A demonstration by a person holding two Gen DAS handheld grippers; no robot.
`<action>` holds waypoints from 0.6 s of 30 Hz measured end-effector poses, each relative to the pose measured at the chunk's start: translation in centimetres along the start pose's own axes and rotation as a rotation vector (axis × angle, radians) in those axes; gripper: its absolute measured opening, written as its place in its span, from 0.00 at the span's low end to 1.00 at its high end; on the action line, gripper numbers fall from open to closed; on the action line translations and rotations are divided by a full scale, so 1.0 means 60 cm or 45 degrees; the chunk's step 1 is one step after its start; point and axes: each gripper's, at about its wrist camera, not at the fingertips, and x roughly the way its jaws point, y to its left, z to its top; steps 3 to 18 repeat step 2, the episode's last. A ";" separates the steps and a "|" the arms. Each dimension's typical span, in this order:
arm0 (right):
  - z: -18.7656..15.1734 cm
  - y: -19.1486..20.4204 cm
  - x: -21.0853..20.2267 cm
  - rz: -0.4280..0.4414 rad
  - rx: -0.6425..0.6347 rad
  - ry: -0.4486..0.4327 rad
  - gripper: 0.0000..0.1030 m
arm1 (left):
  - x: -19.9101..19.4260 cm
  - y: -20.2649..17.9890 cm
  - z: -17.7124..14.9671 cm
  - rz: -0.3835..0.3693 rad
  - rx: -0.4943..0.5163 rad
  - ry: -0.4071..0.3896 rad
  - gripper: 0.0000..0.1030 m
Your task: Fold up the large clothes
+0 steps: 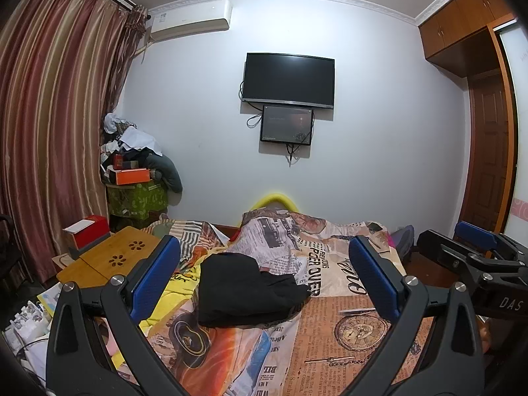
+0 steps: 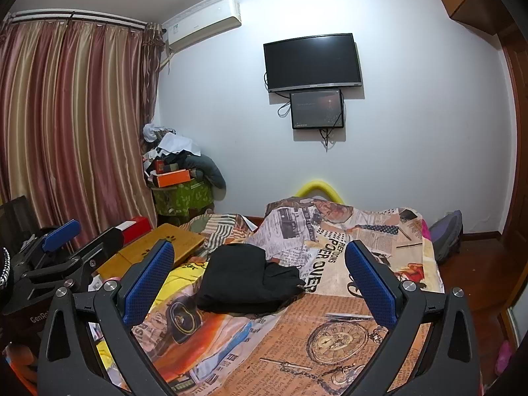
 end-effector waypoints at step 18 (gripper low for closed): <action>0.000 0.000 0.001 0.000 -0.003 0.003 1.00 | 0.002 0.004 -0.001 0.001 -0.003 0.005 0.99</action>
